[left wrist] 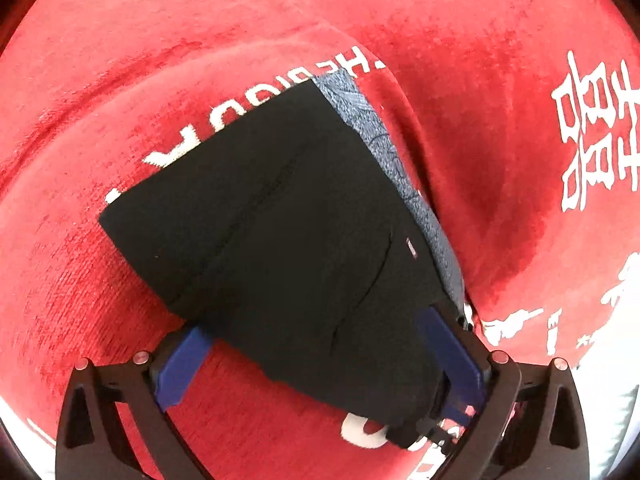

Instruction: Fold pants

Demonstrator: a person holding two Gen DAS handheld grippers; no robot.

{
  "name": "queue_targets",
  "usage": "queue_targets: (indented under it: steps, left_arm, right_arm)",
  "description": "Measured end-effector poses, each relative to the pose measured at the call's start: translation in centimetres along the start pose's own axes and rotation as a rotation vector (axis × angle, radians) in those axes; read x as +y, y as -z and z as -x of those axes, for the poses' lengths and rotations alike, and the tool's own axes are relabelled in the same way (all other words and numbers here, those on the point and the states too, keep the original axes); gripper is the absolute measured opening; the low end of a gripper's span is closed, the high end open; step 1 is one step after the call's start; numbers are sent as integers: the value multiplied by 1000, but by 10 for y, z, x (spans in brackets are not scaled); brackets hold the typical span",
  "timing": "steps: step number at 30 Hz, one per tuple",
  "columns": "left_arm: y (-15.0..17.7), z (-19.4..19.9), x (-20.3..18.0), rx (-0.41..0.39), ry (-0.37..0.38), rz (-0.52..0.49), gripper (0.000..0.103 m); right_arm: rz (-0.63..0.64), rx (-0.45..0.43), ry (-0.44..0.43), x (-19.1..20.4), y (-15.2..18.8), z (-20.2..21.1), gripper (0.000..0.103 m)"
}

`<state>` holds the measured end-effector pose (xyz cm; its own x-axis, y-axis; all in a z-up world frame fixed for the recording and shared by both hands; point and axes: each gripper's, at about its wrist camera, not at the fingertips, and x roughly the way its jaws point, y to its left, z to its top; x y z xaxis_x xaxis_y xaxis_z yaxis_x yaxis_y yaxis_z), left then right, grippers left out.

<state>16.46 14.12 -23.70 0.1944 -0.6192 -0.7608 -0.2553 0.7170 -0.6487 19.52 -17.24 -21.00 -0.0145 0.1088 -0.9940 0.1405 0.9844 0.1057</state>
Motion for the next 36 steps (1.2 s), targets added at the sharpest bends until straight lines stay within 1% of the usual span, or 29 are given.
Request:
queue_targets:
  steps: [1, 3, 5, 6, 7, 8, 9, 10, 12, 13, 14, 15, 18, 19, 20, 21, 23, 24, 25, 26, 28, 29, 32, 34, 36]
  left_arm:
    - [1, 3, -5, -12, 7, -6, 101]
    - [3, 12, -23, -58, 26, -65, 101]
    - [2, 13, -33, -76, 15, -105, 101]
    - [0, 8, -36, -74, -20, -112, 101]
    - [-3, -2, -35, -56, -90, -107, 100]
    - [-5, -11, -35, -43, -143, -105, 89]
    - [-7, -21, -34, -37, -225, -111, 76]
    - [-6, -21, -35, -49, -263, -131, 73]
    - [-3, -21, -46, -83, -326, -197, 51]
    - [-1, -22, -52, -90, -357, -242, 46]
    - [2, -22, -59, -105, -383, -283, 43]
    - [6, -22, -66, -124, -422, -346, 41]
    - [36, -27, -101, -215, -600, -639, 39]
    - [45, -29, -109, -245, -652, -726, 39]
    - [54, -33, -116, -268, -694, -802, 39]
    - [63, -36, -121, -284, -727, -868, 39]
    - [75, -38, -124, -311, -775, -964, 39]
    - [78, -37, -122, -318, -784, -988, 39]
    - [82, -39, -122, -330, -800, -1023, 39]
    - [83, -41, -123, -334, -808, -1037, 39]
    - [85, -42, -123, -347, -832, -1069, 39]
    - [86, -43, -122, -354, -846, -1088, 39]
    - [91, -46, -122, -368, -866, -1124, 39]
    - [94, -46, -122, -373, -865, -1129, 39]
    - [96, -43, -121, -375, -858, -1124, 39]
  right_arm:
    - [2, 0, 2, 0, 0, 0, 103]
    - [2, -2, 0, 1, 1, 0, 102]
    - [2, -4, -5, 1, 2, -1, 103]
    - [3, -6, -5, 0, 2, -1, 103]
    - [4, -6, -2, 1, 2, -2, 103]
    - [6, -4, 2, 2, 2, -2, 103]
    - [8, -3, 6, 3, 2, -2, 103]
    - [9, -1, 11, 4, 2, -3, 103]
    - [11, 3, 12, 4, 2, -2, 103]
    - [12, 4, 10, 4, 1, 0, 103]
    - [9, 0, 4, 4, 0, 4, 103]
    - [2, -9, -1, 2, -1, 8, 102]
    - [-38, -93, -40, -6, -9, 36, 102]
    - [-46, -128, -78, -8, -15, 49, 102]
    - [-49, -138, -118, -9, -22, 56, 102]
    - [-48, -133, -178, -7, -33, 62, 102]
    - [-40, -112, -282, -1, -54, 68, 102]
    - [-30, -99, -341, 8, -70, 71, 102]
    - [-16, -87, -380, 17, -82, 73, 102]
    - [5, -72, -406, 27, -94, 74, 102]
    - [69, -28, -467, 60, -118, 75, 102]
    - [113, 12, -492, 81, -132, 72, 102]
    - [228, 101, -507, 134, -158, 61, 102]
    - [301, 159, -503, 172, -165, 50, 102]
    - [339, 231, -493, 198, -170, 35, 102]
